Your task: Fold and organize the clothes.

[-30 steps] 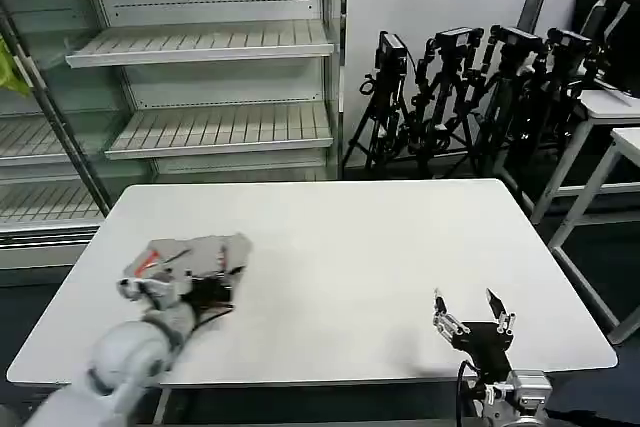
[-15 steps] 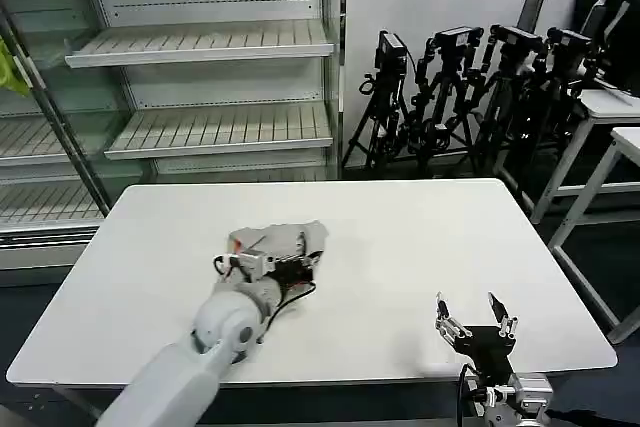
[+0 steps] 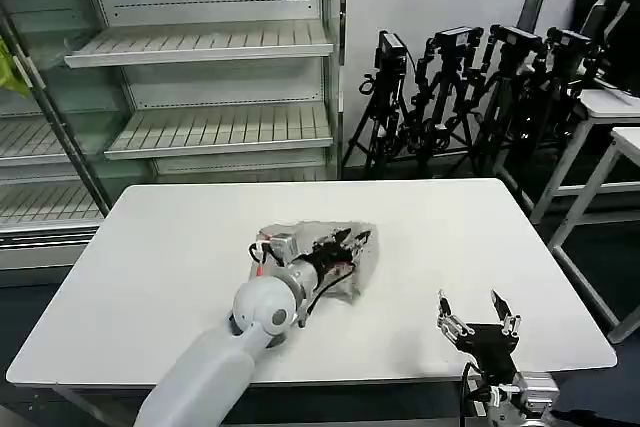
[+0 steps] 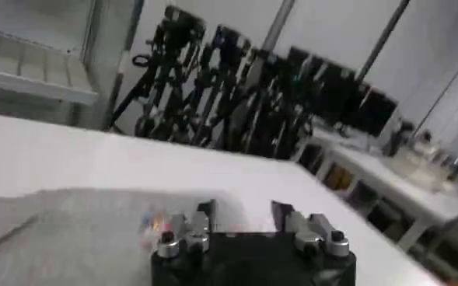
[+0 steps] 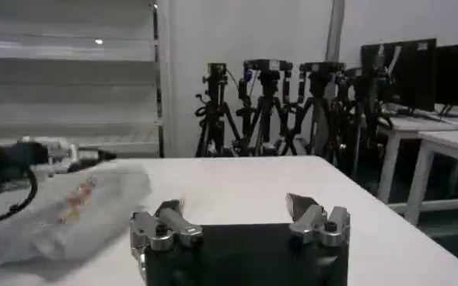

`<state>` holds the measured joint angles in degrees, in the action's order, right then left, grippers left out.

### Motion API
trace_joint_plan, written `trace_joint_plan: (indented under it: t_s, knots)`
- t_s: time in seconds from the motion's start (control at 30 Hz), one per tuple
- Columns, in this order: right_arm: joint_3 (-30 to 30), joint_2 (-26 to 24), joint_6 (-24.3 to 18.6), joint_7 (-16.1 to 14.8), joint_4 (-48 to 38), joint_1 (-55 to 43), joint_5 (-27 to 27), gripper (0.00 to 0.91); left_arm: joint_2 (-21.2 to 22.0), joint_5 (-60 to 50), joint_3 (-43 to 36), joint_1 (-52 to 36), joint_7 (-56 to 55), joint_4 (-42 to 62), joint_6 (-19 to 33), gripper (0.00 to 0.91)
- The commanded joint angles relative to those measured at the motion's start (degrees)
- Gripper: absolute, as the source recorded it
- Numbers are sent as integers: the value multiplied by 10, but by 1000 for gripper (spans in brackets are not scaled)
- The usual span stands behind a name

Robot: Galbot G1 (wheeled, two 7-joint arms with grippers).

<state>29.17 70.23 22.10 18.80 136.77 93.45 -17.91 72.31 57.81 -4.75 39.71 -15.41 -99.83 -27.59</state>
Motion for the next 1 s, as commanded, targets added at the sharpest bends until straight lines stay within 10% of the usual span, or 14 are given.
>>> trace_joint_plan:
  t_s: [0.03, 0.27, 0.53, 1.0]
  knots:
    - [3, -1, -14, -3, 3, -6, 11, 907, -6, 90, 98, 41, 11, -67, 62, 907]
    - [-9, 3, -56, -14, -12, -16, 44, 907, -77, -160, 241, 226, 64, -191, 84, 907]
    - [-14, 7, -84, -12, -22, -18, 69, 907, -31, -402, 347, 436, 111, -263, 180, 907]
    - [-24, 7, -107, -25, -28, -15, 93, 907, 16, -455, 385, 522, 111, -303, 204, 907]
